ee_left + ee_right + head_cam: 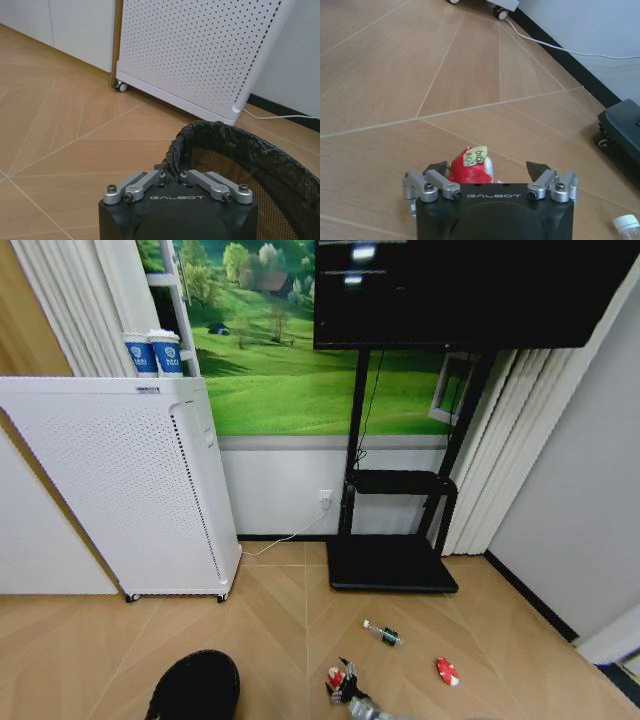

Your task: Pick up the trash bin and place the garbage on the floor into it.

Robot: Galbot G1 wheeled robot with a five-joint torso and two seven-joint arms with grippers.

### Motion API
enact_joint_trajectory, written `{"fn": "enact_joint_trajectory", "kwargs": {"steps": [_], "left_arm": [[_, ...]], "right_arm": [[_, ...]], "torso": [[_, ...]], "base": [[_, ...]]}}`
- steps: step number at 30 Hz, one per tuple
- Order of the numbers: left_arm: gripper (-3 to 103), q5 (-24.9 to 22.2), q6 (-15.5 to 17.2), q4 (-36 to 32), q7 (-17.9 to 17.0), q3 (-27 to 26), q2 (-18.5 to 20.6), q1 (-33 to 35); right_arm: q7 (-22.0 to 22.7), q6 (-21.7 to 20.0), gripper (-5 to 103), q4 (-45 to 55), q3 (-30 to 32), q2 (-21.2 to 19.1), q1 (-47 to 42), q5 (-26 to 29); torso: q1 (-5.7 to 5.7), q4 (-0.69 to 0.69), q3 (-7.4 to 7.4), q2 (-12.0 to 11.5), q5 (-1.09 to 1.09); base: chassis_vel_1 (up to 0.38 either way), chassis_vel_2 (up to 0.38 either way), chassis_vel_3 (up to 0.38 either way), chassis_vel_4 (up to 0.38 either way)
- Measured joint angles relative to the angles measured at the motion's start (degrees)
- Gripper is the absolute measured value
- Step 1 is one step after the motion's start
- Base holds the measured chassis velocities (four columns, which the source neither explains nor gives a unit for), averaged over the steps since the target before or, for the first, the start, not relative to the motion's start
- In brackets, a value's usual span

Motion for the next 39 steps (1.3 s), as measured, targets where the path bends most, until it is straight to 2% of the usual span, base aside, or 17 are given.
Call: {"fn": "enact_joint_trajectory", "kwargs": {"steps": [3,4,5,6,8,11,14,17,22,24,25,28,29,32,35,37,39], "left_arm": [[6,-0.3,0.0,0.0,0.0,-0.1,0.3,-0.2],[6,-0.8,0.0,-0.1,0.1,-0.1,0.7,-0.4],[6,-0.9,0.0,-0.1,0.2,-0.1,0.7,-0.5],[6,-0.9,0.0,-0.1,0.2,-0.1,0.7,-0.5],[6,-1.1,0.0,0.1,0.3,0.0,0.9,-0.7],[6,-1.2,0.0,0.1,0.3,0.0,1.0,-0.9],[6,-1.6,0.0,0.2,0.5,0.0,1.6,-1.2],[6,-2.3,0.2,-0.2,0.2,-0.1,2.5,-1.6],[6,-4.6,1.2,-0.3,-1.6,0.4,6.7,-5.3],[6,-7.0,2.0,0.5,-3.2,2.0,10.7,-10.4],[6,-7.0,2.0,0.5,-3.2,2.0,10.7,-10.4],[6,-10.8,3.4,1.9,-5.3,6.4,16.6,-18.6],[6,-10.8,3.4,1.9,-5.3,6.4,16.6,-18.6],[6,-13.2,4.3,5.3,-6.1,13.7,21.1,-26.4],[6,-13.6,4.5,6.2,-6.5,16.7,21.8,-28.7],[6,-14.1,4.9,8.2,-7.0,22.5,22.3,-33.1],[6,-14.2,5.0,9.5,-7.0,24.8,22.3,-34.8]], "right_arm": [[-0.7,0.0,82,-0.3,0.0,-0.1,-0.2,0.0],[-1.7,0.5,65,-0.9,0.2,-0.4,-0.9,-0.1],[-2.1,0.7,60,-1.1,0.3,-0.5,-1.0,-0.2],[-2.1,0.7,60,-1.1,0.3,-0.5,-1.0,-0.2],[-2.5,1.0,49,-1.4,0.5,-0.6,-1.1,-0.2],[-2.7,1.1,43,-1.4,0.6,-0.7,-1.1,-0.2],[-2.8,1.5,31,-1.5,0.8,-0.8,-1.1,-0.4],[-2.6,1.7,25,-1.0,1.6,-1.0,-1.1,-0.5],[-0.4,1.5,25,2.7,3.1,-2.8,0.1,-1.1],[1.1,2.2,25,4.9,4.1,-3.9,1.3,-2.0],[1.1,2.2,25,4.9,4.1,-3.9,1.3,-2.0],[2.8,3.9,25,7.0,7.1,-4.7,2.3,-4.1],[2.8,3.9,25,7.0,7.1,-4.7,2.3,-4.1],[4.1,6.5,25,9.0,11.9,-5.3,1.7,-8.5],[4.1,7.5,25,9.2,13.5,-5.3,1.6,-10.5],[4.3,9.2,25,9.6,16.9,-4.9,1.5,-14.1],[4.3,10.0,25,9.8,18.4,-4.5,1.5,-15.5]], "torso": [[0.0,0.0,0.0,0.0,0.0],[0.0,-0.01,0.0,0.0,0.0],[0.0,-0.01,0.0,0.0,0.0],[0.0,-0.01,0.0,0.0,0.0],[0.0,-0.01,0.0,0.0,0.0],[0.0,0.0,0.0,0.0,0.0],[0.0,0.0,0.0,0.0,0.0],[0.0,0.01,0.0,0.0,0.0],[0.0,0.02,0.0,0.0,0.01],[0.0,-0.05,0.0,0.0,-0.03],[0.0,-0.05,0.0,0.0,-0.03],[0.0,-0.03,0.0,0.0,-0.01],[0.0,-0.03,0.0,0.0,-0.01],[0.01,0.0,0.01,0.0,0.01],[0.01,0.0,0.01,0.0,-0.01],[0.01,-0.01,0.01,0.0,-0.02],[0.01,-0.01,0.0,0.0,-0.02]], "base": [[0.0,0.0,0.0,0.0],[0.0,0.0,0.0,0.0],[0.0,0.0,0.0,0.0],[0.0,0.0,0.0,0.0],[0.0,0.0,0.0,0.0],[0.0,0.0,0.0,0.0],[0.0,0.0,0.0,0.0],[0.0,0.0,0.0,0.0],[0.0,0.0,0.0,0.0],[0.0,0.0,0.0,0.0],[0.0,0.0,0.0,0.0],[0.0,0.0,0.0,0.0],[0.0,0.0,0.0,0.0],[0.0,0.0,0.0,0.0],[0.0,0.0,0.0,0.0],[0.0,0.0,0.0,0.0],[0.0,0.0,0.0,0.0]]}}
